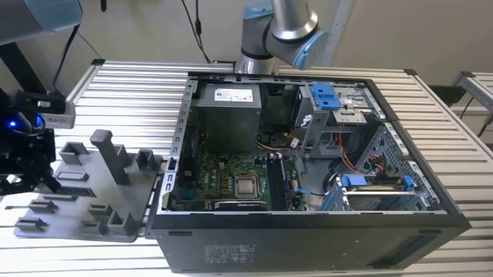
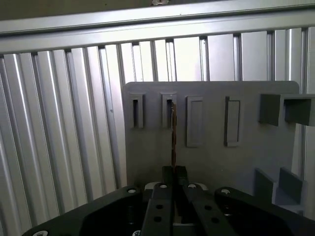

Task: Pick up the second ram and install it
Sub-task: 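Pick up the second ram and move it above second insertion slot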

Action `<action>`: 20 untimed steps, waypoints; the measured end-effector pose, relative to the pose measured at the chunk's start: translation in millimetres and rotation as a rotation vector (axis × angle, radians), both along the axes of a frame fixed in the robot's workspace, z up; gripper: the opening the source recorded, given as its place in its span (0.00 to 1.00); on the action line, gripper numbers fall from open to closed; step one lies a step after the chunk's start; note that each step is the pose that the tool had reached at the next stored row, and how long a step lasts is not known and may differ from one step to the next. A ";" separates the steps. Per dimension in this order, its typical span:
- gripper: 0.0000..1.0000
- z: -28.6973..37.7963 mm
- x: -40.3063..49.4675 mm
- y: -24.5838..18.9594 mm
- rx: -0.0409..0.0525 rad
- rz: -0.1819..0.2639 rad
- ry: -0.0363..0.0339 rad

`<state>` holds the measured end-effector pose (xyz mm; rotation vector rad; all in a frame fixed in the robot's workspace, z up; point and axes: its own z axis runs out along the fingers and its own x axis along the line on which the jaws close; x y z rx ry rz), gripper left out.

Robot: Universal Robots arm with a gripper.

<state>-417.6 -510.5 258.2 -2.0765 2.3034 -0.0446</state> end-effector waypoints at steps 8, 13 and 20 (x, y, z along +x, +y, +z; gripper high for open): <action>0.14 8.2 -0.2 0.0 0.0002 0.000 -0.0001; 0.14 13.4 -0.3 0.0 0.0003 0.000 0.0000; 0.14 20.5 -0.5 0.0 0.0003 0.000 0.0000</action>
